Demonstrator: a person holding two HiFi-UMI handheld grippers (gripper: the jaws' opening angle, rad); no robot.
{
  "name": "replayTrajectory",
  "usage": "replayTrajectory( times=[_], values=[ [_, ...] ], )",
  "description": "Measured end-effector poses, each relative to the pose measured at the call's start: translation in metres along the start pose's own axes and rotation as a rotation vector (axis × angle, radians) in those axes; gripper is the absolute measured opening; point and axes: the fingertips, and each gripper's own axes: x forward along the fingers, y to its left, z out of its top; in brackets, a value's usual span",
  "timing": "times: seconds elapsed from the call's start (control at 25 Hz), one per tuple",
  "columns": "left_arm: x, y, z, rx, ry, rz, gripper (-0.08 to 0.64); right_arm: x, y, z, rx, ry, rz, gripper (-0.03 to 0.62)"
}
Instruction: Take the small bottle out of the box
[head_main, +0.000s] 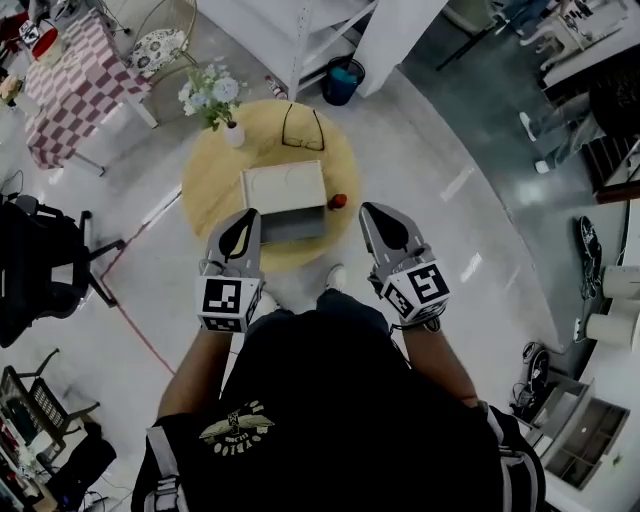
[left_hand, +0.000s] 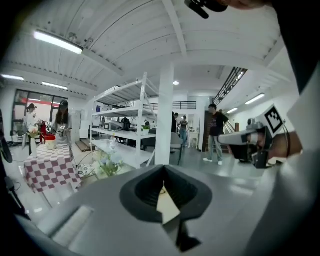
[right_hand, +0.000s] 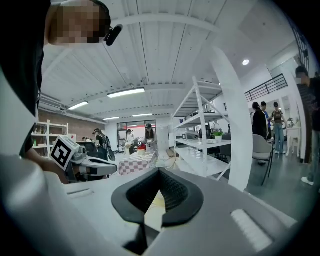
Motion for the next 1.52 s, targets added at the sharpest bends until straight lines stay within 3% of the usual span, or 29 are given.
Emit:
replayTrajectory(
  times=[0.24, 0.48, 0.84, 1.0, 1.2, 1.32, 1.52],
  values=[
    [0.020, -0.004, 0.006, 0.077, 0.022, 0.156, 0.000, 0.010, -0.043, -0.004, -0.028, -0.033, 0.110, 0.008],
    [0.051, -0.039, 0.018, 0.042, -0.007, 0.282, 0.000, 0.015, -0.111, -0.013, -0.045, -0.026, 0.200, 0.008],
    [0.058, -0.057, -0.025, -0.020, 0.112, 0.438, 0.000, 0.029, -0.151, -0.070, -0.044, 0.104, 0.317, 0.008],
    [0.049, -0.061, -0.025, -0.012, 0.124, 0.455, 0.000, 0.033, -0.144, -0.085, -0.038, 0.129, 0.360, 0.008],
    [0.024, -0.044, -0.040, -0.044, 0.144, 0.474, 0.000, 0.040, -0.122, -0.073, -0.061, 0.111, 0.367, 0.008],
    [0.019, -0.035, -0.045, -0.046, 0.144, 0.424, 0.000, 0.033, -0.106, -0.062, -0.047, 0.093, 0.329, 0.008],
    [0.013, -0.013, -0.043, 0.014, 0.115, 0.307, 0.000, 0.025, -0.082, -0.048, -0.038, 0.058, 0.228, 0.008]
  ],
)
